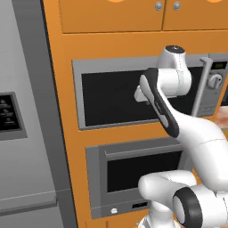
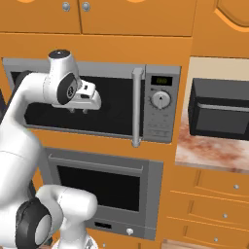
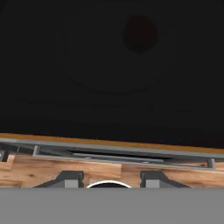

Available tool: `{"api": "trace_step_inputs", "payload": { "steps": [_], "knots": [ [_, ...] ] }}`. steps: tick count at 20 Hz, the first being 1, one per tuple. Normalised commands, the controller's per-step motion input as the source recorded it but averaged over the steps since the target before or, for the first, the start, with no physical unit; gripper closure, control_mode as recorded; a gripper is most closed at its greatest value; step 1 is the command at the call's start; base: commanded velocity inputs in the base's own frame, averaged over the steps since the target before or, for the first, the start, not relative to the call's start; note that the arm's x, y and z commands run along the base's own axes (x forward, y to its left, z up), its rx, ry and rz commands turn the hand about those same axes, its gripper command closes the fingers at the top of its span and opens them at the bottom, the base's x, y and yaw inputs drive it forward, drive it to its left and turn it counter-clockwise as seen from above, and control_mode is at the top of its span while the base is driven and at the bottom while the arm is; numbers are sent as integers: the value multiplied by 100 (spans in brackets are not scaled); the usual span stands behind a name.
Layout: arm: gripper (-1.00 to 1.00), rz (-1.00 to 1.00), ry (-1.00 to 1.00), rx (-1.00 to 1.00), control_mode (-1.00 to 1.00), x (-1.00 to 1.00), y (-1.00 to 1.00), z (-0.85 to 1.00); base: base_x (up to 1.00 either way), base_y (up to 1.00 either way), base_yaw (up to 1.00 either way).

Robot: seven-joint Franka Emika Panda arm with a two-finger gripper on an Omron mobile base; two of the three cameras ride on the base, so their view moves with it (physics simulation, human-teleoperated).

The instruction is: Open the microwave door.

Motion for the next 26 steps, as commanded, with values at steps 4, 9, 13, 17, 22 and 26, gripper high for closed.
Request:
{"api": "trace_step_inputs", "payload": {
  "steps": [4,9,13,17,22,26],
  "knots": [
    [-100,-3,-22,0,-100,-50,-16,0,0,0,0],
    [-100,0,-42,2,-100,-67,-46,9,0,0,0],
    [-100,0,-23,1,-100,-31,-38,27,0,0,0],
    [-100,-1,-25,0,-100,-32,-61,43,0,0,0],
    [-100,-2,-16,0,-100,-11,-77,23,0,0,0],
    [-100,-2,-20,0,-100,0,-94,1,0,0,0]
  ]
}}
